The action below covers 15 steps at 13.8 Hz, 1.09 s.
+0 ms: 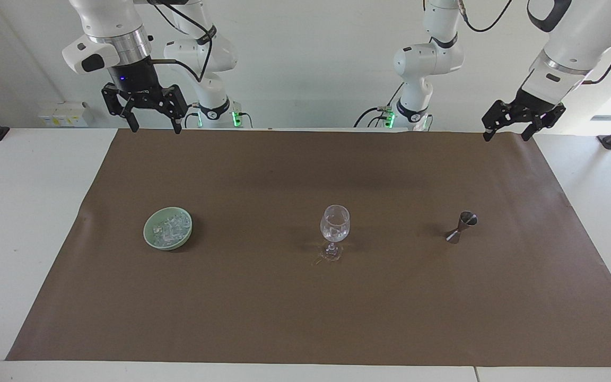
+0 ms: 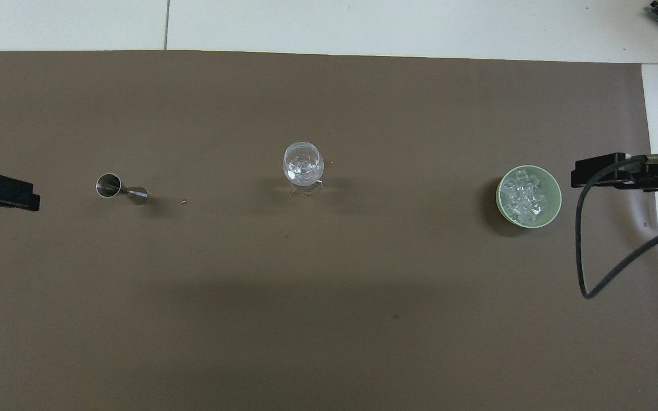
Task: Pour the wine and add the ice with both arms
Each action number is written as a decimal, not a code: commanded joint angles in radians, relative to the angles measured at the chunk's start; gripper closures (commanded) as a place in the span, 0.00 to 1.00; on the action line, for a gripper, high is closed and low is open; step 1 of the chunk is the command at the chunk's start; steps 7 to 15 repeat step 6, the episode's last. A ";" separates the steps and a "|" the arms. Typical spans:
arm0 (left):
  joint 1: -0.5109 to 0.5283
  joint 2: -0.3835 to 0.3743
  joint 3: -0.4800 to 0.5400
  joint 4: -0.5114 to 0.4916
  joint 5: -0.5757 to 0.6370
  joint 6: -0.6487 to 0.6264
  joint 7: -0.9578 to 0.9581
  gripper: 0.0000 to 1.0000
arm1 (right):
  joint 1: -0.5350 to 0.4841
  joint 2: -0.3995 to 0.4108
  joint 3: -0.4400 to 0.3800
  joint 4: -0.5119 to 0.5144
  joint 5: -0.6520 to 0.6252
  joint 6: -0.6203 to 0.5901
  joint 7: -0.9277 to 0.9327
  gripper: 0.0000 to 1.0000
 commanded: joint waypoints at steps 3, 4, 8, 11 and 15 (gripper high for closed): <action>-0.002 -0.026 0.004 -0.025 0.016 -0.007 0.007 0.00 | -0.024 -0.025 0.005 -0.032 0.026 0.018 -0.019 0.00; -0.002 -0.026 0.004 -0.025 0.016 -0.007 0.007 0.00 | -0.024 -0.025 0.005 -0.032 0.026 0.018 -0.022 0.00; -0.002 -0.026 0.004 -0.025 0.016 -0.007 0.007 0.00 | -0.024 -0.026 0.005 -0.032 0.026 0.016 -0.028 0.00; -0.002 -0.026 0.004 -0.025 0.016 -0.007 0.007 0.00 | -0.024 -0.026 0.005 -0.032 0.026 0.016 -0.028 0.00; -0.002 -0.026 0.004 -0.025 0.016 -0.007 0.007 0.00 | -0.024 -0.026 0.005 -0.032 0.026 0.016 -0.028 0.00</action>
